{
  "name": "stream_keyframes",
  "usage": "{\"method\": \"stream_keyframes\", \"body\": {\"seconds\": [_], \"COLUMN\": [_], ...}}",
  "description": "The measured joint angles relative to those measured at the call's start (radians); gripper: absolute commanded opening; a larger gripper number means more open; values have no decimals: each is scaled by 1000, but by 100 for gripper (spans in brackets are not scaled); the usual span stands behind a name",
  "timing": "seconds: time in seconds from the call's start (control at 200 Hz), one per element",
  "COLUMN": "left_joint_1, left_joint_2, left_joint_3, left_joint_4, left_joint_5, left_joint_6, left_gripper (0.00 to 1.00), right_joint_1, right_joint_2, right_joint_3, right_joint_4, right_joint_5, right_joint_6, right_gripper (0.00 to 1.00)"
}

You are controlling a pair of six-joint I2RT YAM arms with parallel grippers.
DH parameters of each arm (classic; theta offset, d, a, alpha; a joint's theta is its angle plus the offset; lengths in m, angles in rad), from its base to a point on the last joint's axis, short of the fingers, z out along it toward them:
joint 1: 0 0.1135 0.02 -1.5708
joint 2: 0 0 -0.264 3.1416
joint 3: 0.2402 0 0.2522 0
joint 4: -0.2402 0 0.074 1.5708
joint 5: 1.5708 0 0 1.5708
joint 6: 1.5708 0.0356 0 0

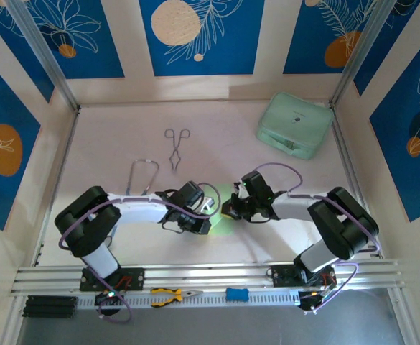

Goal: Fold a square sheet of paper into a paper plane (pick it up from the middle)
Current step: Fold the triangle a second time at the center of the table.

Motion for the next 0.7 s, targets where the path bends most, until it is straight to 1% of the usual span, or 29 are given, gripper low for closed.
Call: {"method": "stream_keyframes", "body": {"seconds": [0.16, 0.3, 0.7], "left_joint_1": [0, 0, 0], "left_joint_2": [0, 0, 0], "left_joint_3": [-1, -1, -1], "left_joint_4": [4, 4, 5], "left_joint_5": [-1, -1, -2], "left_joint_6": [0, 0, -16], "left_gripper": [5, 4, 3], "right_joint_1": [60, 93, 139], "right_joint_2": [-7, 1, 60], "right_joint_3": [12, 9, -4], "right_joint_4": [5, 21, 67], "right_joint_5": [2, 6, 13], "right_joint_6": [4, 26, 63], "right_gripper": [0, 0, 0]}}
